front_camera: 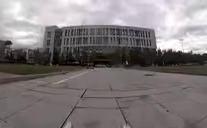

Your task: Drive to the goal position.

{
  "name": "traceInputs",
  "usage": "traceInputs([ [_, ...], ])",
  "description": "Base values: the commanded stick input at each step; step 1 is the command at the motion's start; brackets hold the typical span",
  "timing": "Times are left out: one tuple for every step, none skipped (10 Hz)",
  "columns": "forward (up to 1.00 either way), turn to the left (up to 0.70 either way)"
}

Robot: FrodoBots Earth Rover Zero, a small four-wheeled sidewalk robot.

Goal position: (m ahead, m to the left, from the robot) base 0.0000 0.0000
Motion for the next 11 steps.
traceInputs([
  [0.70, 0.00],
  [0.70, 0.00],
  [0.70, 0.00],
  [0.70, 0.00],
  [0.70, 0.00],
  [0.70, 0.00],
  [0.70, 0.00],
  [0.70, 0.00],
  [0.70, 0.00],
  [0.54, 0.00],
  [0.25, 0.00],
])
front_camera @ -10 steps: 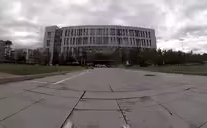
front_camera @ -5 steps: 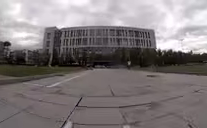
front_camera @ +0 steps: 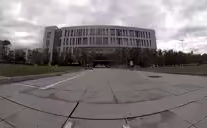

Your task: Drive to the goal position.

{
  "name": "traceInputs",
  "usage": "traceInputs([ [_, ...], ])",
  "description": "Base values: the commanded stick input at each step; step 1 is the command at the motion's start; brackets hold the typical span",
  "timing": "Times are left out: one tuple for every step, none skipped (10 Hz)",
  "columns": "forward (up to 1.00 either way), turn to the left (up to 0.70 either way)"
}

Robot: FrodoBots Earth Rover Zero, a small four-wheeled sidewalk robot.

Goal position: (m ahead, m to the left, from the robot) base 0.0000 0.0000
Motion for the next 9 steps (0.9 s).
traceInputs([
  [0.00, 0.00],
  [0.00, 0.00],
  [0.00, 0.00],
  [0.00, 0.00],
  [0.00, 0.00],
  [0.00, 0.00],
  [0.00, 0.00],
  [0.00, 0.00],
  [0.00, 0.00],
])
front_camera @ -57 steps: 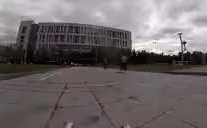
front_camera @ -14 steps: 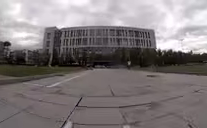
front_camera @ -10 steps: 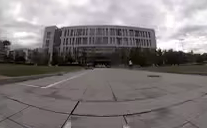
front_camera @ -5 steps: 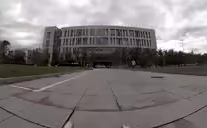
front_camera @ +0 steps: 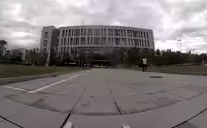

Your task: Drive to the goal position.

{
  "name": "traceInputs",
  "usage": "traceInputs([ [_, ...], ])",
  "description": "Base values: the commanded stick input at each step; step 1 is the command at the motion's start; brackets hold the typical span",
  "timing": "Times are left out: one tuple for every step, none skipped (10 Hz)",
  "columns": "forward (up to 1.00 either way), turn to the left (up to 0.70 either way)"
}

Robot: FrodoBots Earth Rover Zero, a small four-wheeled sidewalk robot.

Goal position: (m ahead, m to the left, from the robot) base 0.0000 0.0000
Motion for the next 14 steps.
traceInputs([
  [0.05, 0.00],
  [0.19, 0.00],
  [0.33, 0.00],
  [0.47, 0.00],
  [0.55, 0.00],
  [0.61, 0.00],
  [0.68, 0.00],
  [0.70, 0.00],
  [0.70, 0.00],
  [0.70, 0.00],
  [0.70, 0.00],
  [0.70, 0.00],
  [0.70, 0.00],
  [0.70, 0.00],
])
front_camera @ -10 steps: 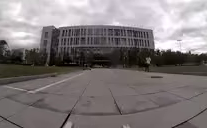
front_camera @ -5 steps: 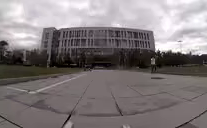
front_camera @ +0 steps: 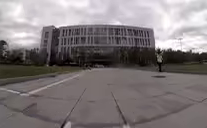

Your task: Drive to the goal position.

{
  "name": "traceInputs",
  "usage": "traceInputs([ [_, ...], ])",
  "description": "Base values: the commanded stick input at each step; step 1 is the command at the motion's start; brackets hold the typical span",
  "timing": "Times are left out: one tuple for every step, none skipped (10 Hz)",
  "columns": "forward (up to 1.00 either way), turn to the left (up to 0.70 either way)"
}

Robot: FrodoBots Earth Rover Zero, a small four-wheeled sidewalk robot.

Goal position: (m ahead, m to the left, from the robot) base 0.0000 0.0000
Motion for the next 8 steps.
traceInputs([
  [0.70, 0.00],
  [0.70, 0.00],
  [0.70, 0.00],
  [0.70, 0.00],
  [0.70, 0.00],
  [0.70, 0.00],
  [0.70, 0.00],
  [0.70, 0.00],
])
